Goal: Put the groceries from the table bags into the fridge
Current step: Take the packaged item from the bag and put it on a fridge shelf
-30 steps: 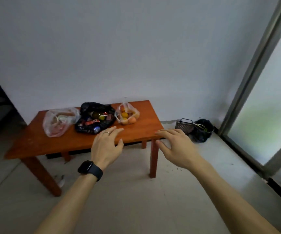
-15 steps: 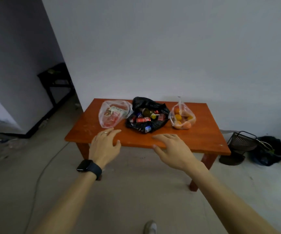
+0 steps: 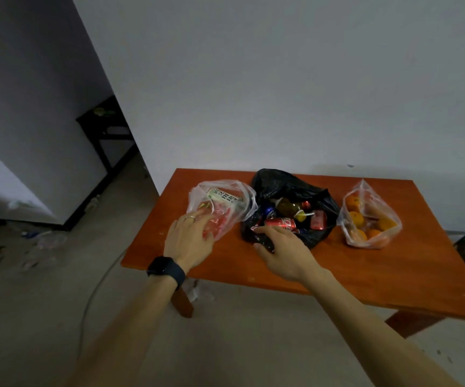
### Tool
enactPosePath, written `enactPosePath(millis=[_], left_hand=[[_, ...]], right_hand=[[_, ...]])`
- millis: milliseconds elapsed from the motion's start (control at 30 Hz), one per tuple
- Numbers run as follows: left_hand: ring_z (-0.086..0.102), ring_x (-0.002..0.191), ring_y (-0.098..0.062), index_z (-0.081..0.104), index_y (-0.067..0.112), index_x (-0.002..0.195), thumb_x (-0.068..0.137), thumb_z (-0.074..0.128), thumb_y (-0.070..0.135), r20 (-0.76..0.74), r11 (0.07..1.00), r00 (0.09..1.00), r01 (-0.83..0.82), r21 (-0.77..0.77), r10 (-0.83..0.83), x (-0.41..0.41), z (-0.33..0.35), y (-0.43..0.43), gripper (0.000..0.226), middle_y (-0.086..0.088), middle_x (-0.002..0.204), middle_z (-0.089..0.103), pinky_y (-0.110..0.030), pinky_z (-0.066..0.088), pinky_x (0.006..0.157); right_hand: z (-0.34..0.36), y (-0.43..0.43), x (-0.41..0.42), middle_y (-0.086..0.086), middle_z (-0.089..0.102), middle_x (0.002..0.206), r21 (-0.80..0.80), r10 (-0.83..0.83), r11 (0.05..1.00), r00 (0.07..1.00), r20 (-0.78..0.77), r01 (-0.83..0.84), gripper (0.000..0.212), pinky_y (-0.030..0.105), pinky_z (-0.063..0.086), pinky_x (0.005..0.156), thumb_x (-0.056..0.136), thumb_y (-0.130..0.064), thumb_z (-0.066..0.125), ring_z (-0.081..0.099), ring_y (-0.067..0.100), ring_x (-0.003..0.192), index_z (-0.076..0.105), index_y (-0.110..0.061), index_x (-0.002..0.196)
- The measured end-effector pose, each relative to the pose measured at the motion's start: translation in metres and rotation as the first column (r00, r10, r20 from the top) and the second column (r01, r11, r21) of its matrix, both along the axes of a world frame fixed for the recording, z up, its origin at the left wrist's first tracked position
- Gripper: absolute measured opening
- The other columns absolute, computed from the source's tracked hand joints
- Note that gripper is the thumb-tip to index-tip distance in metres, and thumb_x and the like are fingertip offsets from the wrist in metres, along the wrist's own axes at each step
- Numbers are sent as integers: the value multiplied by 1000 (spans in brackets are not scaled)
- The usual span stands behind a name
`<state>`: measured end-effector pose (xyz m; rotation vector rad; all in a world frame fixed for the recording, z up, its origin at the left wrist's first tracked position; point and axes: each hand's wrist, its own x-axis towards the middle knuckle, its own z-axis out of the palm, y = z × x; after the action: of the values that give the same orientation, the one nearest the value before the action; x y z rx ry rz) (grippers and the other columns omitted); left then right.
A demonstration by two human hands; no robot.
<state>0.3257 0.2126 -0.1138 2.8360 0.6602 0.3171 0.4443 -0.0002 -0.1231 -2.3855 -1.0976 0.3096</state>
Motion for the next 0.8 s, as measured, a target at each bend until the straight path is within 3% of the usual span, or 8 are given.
enactPosePath(millis=[200,333,567,700,800], left_hand=[[46,133,-23,55,32,136,91,59,29,-79,998,996,45,46,-41,53,-22,63,45,-2,144,53,-44,38,111],[39,139,-25,52,34,136,95,57,34,-185,991,979,103,90,-85,89,-41,108,41,-1,148,48,-48,31,116],[13,150,-36,48,32,140,93,55,33,-417,936,877,322,141,-239,181,-79,200,48,-8,164,18,-58,11,121],[5,151,-36,47,31,142,93,55,29,-455,891,811,446,78,-367,238,-104,234,50,-8,165,13,-56,7,121],[-2,151,-39,47,35,144,95,54,25,-540,860,735,508,40,-409,275,-128,255,51,-9,166,3,-59,4,121]], right_hand=[[-28,67,47,0,49,145,-33,8,999,995,-99,-11,54,42,47,103,98,-48,51,51,22,128,42,-27,146],[-48,125,78,1,56,134,-7,-12,1000,985,-173,11,45,42,49,100,98,-43,51,57,21,118,49,-25,139],[-96,239,157,8,62,132,-88,-244,970,935,-257,228,48,43,54,91,97,-37,50,63,25,108,51,-13,139],[-118,294,206,9,68,117,-256,-373,915,894,-247,311,38,30,48,71,98,-22,45,66,25,98,55,-13,134],[-132,318,232,0,68,94,-455,-481,819,852,-208,351,33,29,51,55,90,-17,60,64,17,75,62,-17,124]])
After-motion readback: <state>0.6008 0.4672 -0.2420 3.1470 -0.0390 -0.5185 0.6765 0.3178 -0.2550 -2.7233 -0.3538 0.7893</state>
